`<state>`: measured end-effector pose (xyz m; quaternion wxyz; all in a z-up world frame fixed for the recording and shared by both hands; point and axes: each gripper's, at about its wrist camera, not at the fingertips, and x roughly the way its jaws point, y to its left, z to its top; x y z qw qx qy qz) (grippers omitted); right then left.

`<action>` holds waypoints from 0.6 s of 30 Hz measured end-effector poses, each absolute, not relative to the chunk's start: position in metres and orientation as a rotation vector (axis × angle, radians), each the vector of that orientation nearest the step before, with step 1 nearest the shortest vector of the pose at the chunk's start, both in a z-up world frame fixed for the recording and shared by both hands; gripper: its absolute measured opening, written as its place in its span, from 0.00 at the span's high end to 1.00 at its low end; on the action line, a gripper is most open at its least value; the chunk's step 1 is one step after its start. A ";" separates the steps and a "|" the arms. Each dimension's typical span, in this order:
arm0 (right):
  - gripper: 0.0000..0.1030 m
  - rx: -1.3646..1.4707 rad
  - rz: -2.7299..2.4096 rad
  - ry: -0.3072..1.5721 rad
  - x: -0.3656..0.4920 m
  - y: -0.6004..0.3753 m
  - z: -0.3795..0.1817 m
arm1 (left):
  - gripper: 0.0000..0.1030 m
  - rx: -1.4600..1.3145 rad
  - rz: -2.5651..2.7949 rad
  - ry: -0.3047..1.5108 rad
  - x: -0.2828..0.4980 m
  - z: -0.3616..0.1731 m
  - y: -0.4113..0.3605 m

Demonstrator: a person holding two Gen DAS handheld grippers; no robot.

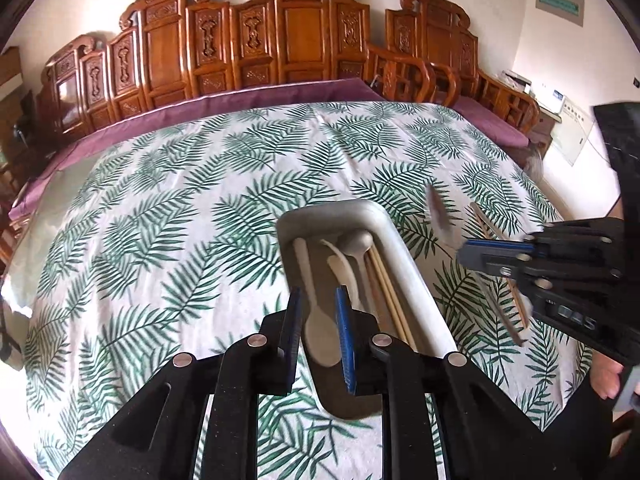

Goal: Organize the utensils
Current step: 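Lower the metal spoon into the tray and open the right gripper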

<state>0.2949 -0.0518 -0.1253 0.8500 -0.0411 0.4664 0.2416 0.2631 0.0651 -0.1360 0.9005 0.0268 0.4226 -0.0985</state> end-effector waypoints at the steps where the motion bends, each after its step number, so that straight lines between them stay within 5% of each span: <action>1: 0.97 -0.081 0.514 0.984 0.297 -0.048 -0.126 | 0.84 0.051 -0.200 0.870 0.260 -0.135 0.069; 18: 0.95 0.042 0.537 1.070 0.326 -0.015 -0.160 | 0.83 0.033 -0.173 0.851 0.245 -0.126 0.090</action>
